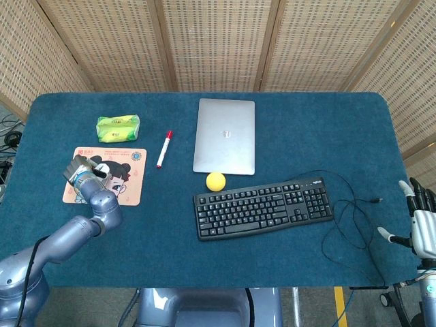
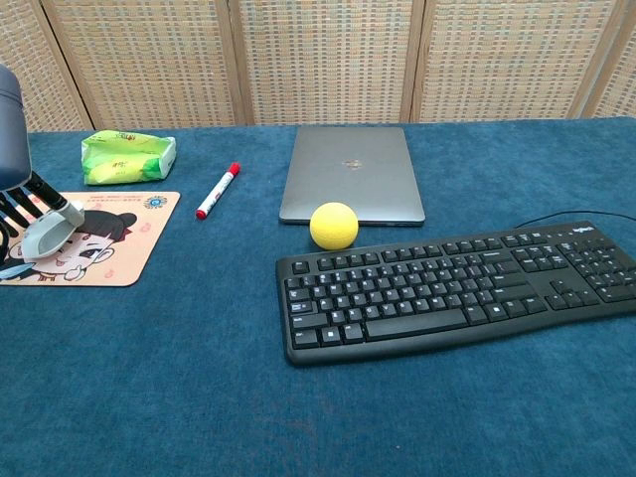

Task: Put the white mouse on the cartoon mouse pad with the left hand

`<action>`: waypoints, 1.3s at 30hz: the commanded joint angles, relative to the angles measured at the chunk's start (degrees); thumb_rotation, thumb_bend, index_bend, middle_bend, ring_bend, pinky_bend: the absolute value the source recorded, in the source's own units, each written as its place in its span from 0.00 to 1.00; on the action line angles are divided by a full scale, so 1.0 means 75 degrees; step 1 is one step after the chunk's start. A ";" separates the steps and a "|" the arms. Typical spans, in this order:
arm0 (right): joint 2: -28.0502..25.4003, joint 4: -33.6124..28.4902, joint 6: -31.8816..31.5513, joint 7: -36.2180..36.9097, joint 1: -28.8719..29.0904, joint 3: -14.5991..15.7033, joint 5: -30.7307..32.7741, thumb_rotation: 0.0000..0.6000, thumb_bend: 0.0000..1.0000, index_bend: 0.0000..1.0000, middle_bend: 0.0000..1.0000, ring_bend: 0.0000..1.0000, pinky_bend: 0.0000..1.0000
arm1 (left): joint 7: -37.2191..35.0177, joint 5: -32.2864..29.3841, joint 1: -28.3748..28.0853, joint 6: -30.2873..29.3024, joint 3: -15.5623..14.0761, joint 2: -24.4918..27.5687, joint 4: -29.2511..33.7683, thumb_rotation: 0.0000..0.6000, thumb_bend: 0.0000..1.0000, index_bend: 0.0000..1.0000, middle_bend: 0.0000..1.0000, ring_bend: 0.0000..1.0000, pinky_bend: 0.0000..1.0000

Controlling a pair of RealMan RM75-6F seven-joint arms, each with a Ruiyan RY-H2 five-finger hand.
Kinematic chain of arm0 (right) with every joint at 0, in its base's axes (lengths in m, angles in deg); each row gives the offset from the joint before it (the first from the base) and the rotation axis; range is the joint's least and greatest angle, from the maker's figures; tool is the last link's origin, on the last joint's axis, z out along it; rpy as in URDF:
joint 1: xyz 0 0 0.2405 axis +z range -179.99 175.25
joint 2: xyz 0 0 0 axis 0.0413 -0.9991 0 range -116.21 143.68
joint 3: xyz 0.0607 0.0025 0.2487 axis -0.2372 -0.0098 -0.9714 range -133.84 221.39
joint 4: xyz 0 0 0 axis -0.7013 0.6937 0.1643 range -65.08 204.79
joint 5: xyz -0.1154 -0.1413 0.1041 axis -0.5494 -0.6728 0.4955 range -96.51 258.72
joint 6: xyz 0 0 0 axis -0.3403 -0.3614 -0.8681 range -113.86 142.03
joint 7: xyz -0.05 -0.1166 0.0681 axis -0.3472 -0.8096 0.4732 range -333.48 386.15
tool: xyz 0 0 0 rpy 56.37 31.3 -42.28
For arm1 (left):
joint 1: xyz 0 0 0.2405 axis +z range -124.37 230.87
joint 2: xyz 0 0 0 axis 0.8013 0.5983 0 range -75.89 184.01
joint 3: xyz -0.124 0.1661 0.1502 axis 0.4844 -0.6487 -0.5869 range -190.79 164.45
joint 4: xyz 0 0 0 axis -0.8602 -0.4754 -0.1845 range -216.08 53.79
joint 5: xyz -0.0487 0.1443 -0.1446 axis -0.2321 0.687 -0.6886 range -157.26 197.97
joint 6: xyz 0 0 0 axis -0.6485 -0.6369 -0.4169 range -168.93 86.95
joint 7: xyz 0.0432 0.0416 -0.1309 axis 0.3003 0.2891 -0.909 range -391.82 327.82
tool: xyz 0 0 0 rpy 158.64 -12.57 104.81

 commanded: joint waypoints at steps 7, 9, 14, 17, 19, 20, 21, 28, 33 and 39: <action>-0.0012 -0.0013 -0.0003 0.0002 -0.0002 -0.0001 0.0007 1.00 0.00 0.00 0.00 0.00 0.00 | -0.0158 0.0408 0.0036 -0.0029 0.0190 -0.0065 0.0136 1.00 0.20 0.00 0.00 0.00 0.15; -0.0018 -0.0018 0.0006 0.0007 -0.0001 0.0003 0.0009 1.00 0.00 0.00 0.00 0.00 0.00 | -0.0408 0.0602 0.0173 -0.0016 0.0310 0.0142 0.0512 1.00 0.18 0.00 0.00 0.00 0.12; -0.0028 -0.0055 -0.0021 -0.0001 -0.0007 0.0014 -0.0024 1.00 0.00 0.00 0.00 0.00 0.00 | -0.0397 0.0689 0.0723 0.0043 0.0384 0.0886 0.1820 1.00 0.13 0.00 0.00 0.00 0.09; -0.0035 -0.0095 -0.0064 -0.0034 -0.0015 0.0026 -0.0064 1.00 0.00 0.00 0.00 0.00 0.00 | -0.0885 0.1340 0.1182 0.0309 0.0311 0.1458 0.2740 1.00 0.09 0.00 0.00 0.00 0.06; -0.0036 -0.0125 -0.0097 -0.0062 -0.0022 0.0032 -0.0089 1.00 0.00 0.00 0.00 0.00 0.00 | -0.1851 0.2495 0.1828 0.1082 0.0168 0.1968 0.3617 1.00 0.05 0.00 0.00 0.00 0.03; -0.0036 -0.0140 -0.0116 -0.0080 -0.0026 0.0037 -0.0105 1.00 0.00 0.00 0.00 0.00 0.00 | -0.2376 0.3242 0.2203 0.1625 0.0103 0.2266 0.4027 1.00 0.02 0.00 0.00 0.00 0.02; -0.0035 -0.0156 -0.0138 -0.0106 -0.0031 0.0042 -0.0119 1.00 0.00 0.00 0.00 0.00 0.00 | -0.3106 0.4332 0.2704 0.2215 0.0041 0.2601 0.4454 1.00 0.01 0.00 0.00 0.00 0.01; -0.0009 -0.0205 -0.0219 -0.0266 -0.0044 0.0064 -0.0168 1.00 0.00 0.00 0.00 0.00 0.00 | -0.6393 0.9460 0.4486 0.2728 -0.0315 0.3319 0.5400 1.00 0.00 0.00 0.00 0.00 0.00; 0.0025 -0.0228 -0.0288 -0.0435 -0.0051 0.0081 -0.0208 1.00 0.00 0.00 0.00 0.00 0.00 | -0.8174 1.2115 0.5260 0.1687 -0.1251 0.3785 0.5576 1.00 0.00 0.00 0.00 0.00 0.00; 0.0094 -0.0230 -0.0439 -0.0727 -0.0076 0.0120 -0.0305 1.00 0.00 0.00 0.00 0.00 0.00 | -0.7976 1.3431 0.6473 0.0180 -0.2760 0.4789 0.6394 1.00 0.00 0.00 0.00 0.00 0.00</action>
